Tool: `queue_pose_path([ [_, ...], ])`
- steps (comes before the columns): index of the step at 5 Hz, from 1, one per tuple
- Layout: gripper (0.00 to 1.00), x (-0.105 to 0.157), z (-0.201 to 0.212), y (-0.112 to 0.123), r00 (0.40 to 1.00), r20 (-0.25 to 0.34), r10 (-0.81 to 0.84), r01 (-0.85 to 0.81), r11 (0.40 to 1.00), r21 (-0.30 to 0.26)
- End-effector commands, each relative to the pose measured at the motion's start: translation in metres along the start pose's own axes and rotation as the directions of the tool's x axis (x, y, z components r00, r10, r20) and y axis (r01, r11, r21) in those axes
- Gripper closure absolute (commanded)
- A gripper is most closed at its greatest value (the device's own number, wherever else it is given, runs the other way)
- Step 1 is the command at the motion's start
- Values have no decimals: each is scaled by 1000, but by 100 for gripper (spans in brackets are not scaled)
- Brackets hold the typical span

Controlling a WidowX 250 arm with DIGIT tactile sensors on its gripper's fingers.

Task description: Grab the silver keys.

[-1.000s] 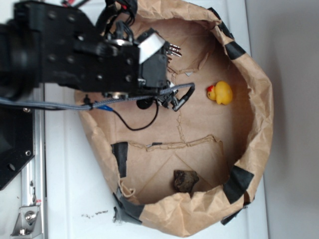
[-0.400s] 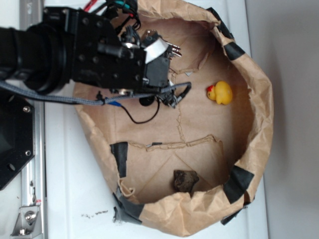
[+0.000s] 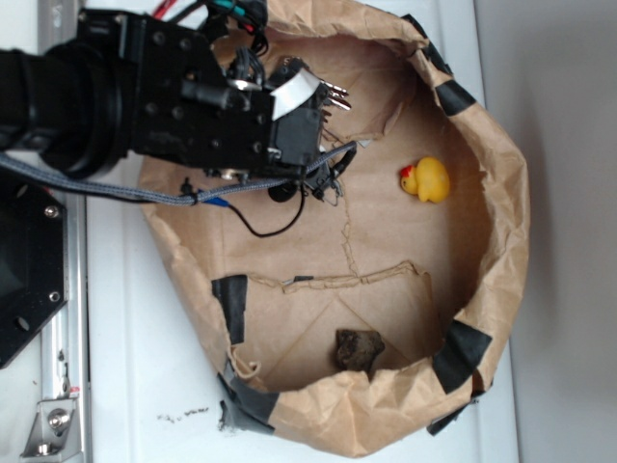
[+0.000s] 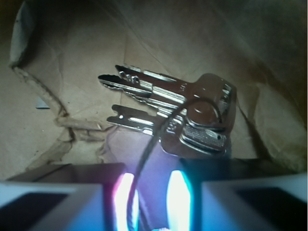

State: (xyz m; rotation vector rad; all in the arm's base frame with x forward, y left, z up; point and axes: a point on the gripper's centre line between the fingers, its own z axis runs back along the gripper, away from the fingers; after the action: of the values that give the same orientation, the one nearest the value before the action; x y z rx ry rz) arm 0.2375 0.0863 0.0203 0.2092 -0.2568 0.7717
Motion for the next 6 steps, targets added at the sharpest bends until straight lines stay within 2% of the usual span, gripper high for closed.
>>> queue_pose_path([
  [1,100,6,8,16,1000,20,23,-23,1000,-12],
  [3,100,2,8,24,999,22,23,-23,1000,-15],
  [4,100,4,24,25,999,15,49,-49,999,17],
  [5,100,16,74,12,982,-89,164,-155,983,99],
  [6,100,34,123,-17,949,-236,207,-227,972,-61],
])
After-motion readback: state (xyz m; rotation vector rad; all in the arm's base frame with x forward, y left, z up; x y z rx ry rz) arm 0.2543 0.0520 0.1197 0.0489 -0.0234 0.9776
